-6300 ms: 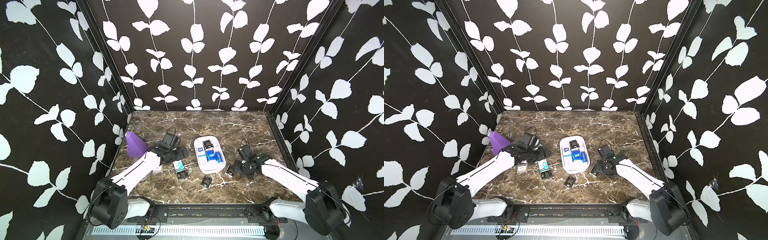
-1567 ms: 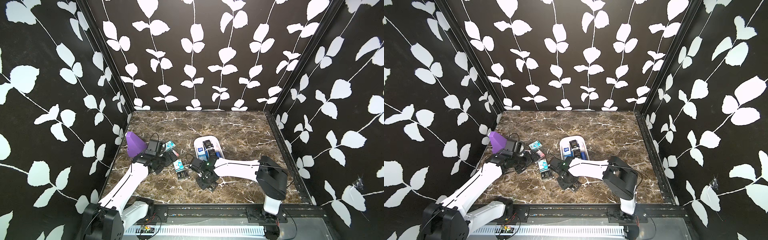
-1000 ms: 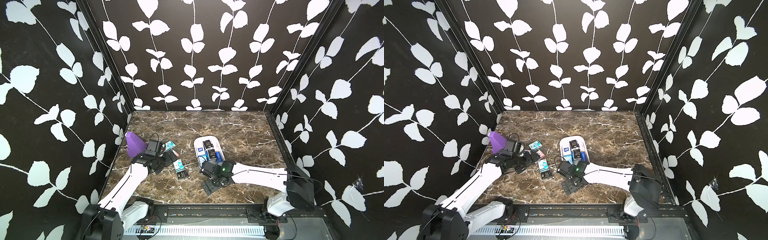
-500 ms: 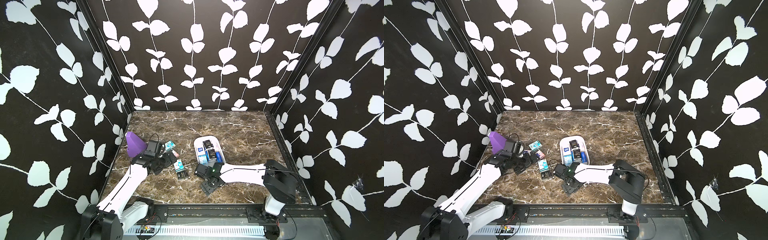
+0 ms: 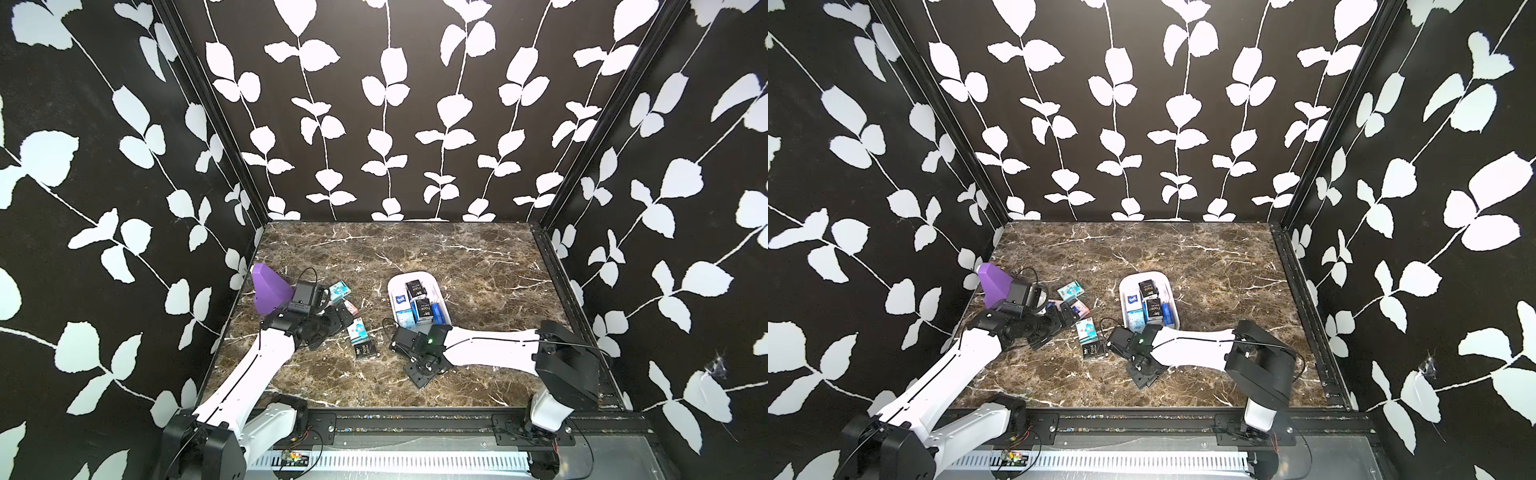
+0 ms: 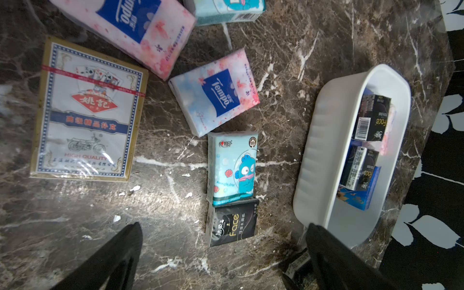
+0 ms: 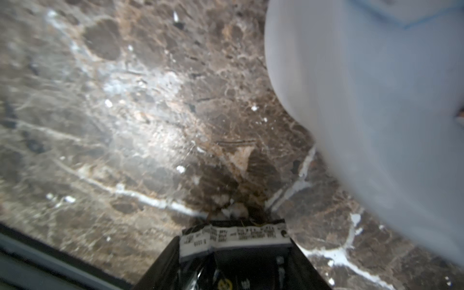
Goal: Put the pocket tissues into the storage box
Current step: Pick up the pocket tissues from the center of the board, then place the pocket tissues in the storage box.
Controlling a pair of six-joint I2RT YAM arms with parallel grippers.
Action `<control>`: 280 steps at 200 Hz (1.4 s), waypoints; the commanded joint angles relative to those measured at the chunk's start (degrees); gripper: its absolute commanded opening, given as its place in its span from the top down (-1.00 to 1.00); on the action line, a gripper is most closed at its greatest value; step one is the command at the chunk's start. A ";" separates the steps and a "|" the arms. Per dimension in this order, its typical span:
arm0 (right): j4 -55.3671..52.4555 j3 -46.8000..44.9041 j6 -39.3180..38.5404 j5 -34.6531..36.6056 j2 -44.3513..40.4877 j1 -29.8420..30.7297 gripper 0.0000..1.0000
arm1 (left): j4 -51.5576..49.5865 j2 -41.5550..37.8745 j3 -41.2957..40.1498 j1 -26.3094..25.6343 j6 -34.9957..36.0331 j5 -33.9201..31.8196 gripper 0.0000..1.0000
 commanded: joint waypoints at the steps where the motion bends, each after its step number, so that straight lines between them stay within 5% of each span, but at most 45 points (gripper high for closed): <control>1: -4.41 0.51 0.57 -0.04 -4.46 0.61 -0.14 | 0.35 -1.37 -0.91 0.22 0.17 0.34 -0.98; 65: -15.20 9.54 -8.74 4.13 -10.62 -1.00 -0.15 | 1.39 -1.10 -0.69 0.20 0.44 0.01 -0.97; 203: -16.27 42.81 -42.86 3.45 19.66 -15.30 -0.25 | -1.91 2.96 4.56 0.23 6.72 -2.40 -0.98; 280: -16.93 53.89 -52.51 2.58 29.06 -19.34 -0.36 | -3.72 2.34 4.14 0.23 7.84 -2.97 -0.98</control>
